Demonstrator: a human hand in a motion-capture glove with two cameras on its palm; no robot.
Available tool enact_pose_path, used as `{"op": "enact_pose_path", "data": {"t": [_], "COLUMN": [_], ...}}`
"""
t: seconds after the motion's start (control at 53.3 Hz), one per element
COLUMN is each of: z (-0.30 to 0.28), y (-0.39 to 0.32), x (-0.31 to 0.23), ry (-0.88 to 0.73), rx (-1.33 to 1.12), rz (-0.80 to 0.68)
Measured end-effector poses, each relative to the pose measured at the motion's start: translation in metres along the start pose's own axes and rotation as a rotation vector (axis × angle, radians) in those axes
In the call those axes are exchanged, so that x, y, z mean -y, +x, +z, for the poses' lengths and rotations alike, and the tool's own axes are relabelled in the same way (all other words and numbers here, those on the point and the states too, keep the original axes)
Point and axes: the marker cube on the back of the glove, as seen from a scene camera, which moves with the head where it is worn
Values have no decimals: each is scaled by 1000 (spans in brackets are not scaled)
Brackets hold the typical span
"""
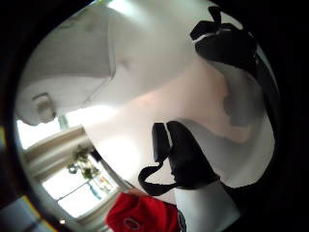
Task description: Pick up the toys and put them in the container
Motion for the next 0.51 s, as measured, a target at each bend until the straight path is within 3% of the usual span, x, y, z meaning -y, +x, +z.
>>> {"op": "enact_pose_path", "data": {"t": [0.507], "z": [-5], "y": [6], "x": [5], "ry": [-11], "rx": [25], "rz": [11]}}
